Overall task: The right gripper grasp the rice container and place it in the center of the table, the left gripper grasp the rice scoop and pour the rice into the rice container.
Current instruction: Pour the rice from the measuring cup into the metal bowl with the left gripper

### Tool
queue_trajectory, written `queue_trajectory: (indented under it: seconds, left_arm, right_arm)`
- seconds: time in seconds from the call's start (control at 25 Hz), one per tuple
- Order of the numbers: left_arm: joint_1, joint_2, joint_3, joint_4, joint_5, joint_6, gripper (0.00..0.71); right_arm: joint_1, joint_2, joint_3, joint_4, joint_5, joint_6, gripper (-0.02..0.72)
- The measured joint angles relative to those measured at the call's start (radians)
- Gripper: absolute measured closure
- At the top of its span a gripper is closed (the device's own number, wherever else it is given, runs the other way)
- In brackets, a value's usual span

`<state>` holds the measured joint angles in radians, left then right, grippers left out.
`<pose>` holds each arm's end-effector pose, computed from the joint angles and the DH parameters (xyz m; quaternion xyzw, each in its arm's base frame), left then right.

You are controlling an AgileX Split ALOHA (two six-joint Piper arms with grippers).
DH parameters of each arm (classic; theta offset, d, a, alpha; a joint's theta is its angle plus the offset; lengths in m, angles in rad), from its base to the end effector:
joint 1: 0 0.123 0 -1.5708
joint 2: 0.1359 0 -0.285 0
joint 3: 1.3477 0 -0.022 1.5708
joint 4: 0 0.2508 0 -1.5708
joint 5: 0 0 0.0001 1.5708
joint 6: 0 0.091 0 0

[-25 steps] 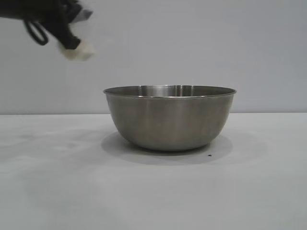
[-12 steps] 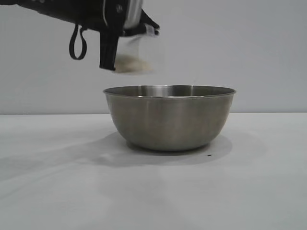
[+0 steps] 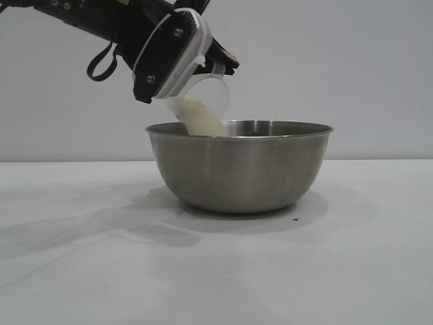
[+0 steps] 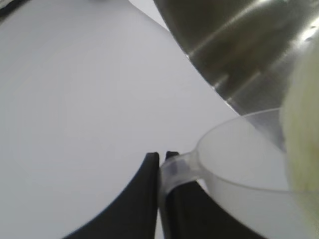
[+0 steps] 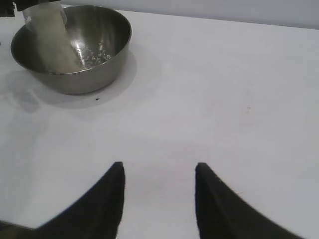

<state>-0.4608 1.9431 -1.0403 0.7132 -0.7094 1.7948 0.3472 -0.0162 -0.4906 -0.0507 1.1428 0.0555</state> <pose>0.3469 -0.2155 0.1848 0.7792 -0.0166 0.3939 0.4873 -0.0079 -0.0073 0.2682 -0.1246 0.8630 0.0730 0.4841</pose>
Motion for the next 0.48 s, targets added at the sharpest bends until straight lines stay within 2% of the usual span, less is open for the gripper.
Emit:
queue_trajectory:
  seconds: [0.36, 0.48]
  left_arm:
    - [0.0, 0.0, 0.0, 0.03, -0.014, 0.024, 0.71]
    - [-0.004, 0.0, 0.0, 0.008, -0.023, -0.021, 0.71]
  right_arm:
    - [0.0, 0.0, 0.0, 0.0, 0.0, -0.001, 0.388]
    - [0.0, 0.0, 0.0, 0.0, 0.0, -0.001, 0.388]
